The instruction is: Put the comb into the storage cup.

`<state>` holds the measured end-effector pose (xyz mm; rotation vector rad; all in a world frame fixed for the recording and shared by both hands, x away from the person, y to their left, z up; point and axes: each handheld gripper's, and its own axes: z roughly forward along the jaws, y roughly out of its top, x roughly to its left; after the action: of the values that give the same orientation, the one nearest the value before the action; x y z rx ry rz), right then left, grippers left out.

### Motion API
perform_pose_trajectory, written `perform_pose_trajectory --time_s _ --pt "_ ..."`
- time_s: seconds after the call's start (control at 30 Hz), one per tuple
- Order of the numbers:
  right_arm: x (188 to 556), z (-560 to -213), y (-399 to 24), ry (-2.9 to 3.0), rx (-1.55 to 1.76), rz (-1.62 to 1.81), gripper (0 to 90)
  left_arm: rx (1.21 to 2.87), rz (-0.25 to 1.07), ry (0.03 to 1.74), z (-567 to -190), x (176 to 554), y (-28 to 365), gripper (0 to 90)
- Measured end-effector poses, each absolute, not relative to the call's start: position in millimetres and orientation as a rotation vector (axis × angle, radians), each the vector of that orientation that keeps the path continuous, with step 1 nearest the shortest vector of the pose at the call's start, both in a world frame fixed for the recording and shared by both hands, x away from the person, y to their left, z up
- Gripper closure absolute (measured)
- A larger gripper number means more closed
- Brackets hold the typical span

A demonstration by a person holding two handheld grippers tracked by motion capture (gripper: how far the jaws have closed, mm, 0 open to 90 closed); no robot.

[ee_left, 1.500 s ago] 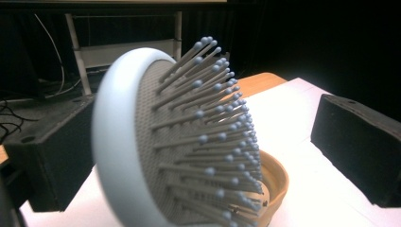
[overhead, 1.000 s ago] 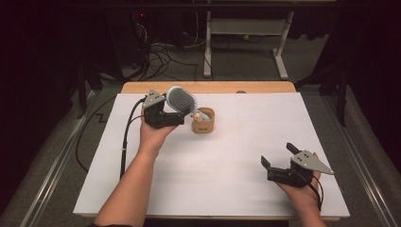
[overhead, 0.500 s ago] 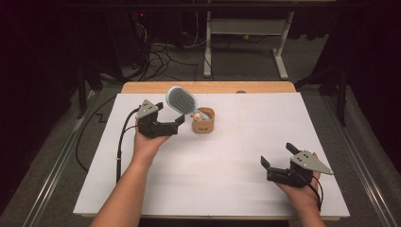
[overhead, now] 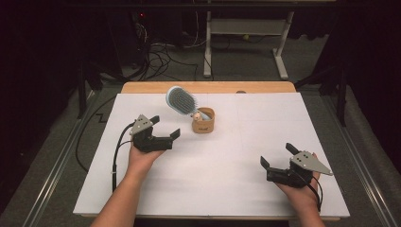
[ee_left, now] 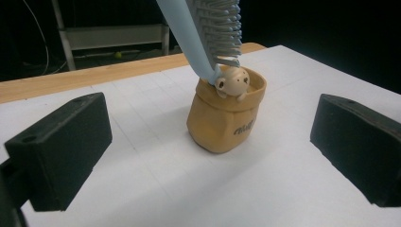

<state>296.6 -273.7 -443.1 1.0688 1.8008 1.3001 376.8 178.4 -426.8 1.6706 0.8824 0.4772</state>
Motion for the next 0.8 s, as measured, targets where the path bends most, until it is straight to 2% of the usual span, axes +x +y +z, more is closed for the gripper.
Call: perform_pose_trajectory --time_s 0.5,0.8 --pt "295 -443 -274 1.791 1.074 1.305 0.1 1.718 0.48 0.875 -447 331 204 0.4" --pt "293 -444 -271 1.796 1.079 1.304 0.1 1.731 0.531 0.85 -452 304 227 0.2"
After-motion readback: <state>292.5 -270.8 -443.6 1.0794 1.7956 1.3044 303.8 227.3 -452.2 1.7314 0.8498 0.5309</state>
